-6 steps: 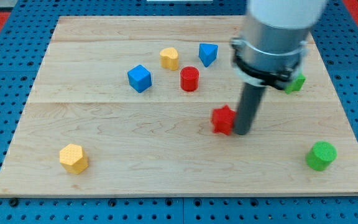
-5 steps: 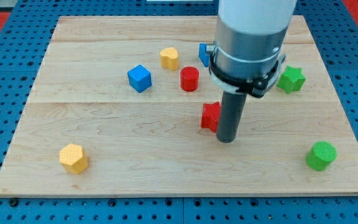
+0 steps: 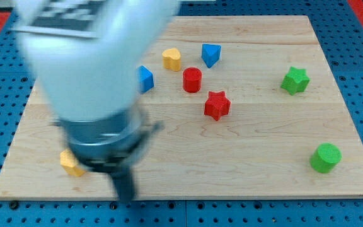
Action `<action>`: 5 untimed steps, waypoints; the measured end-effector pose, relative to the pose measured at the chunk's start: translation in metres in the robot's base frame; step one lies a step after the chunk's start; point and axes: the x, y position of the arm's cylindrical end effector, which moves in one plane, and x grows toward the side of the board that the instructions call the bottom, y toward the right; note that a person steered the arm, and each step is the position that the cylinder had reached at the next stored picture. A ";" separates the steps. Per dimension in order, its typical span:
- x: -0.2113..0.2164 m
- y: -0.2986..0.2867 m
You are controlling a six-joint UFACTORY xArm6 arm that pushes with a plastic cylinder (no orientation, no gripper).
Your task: Move the yellow hexagon towards the blue cube
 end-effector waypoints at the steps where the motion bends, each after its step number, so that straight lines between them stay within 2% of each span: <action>1: -0.019 -0.125; 2: -0.030 -0.091; 3: -0.035 -0.003; 4: -0.099 0.017; 5: -0.127 0.017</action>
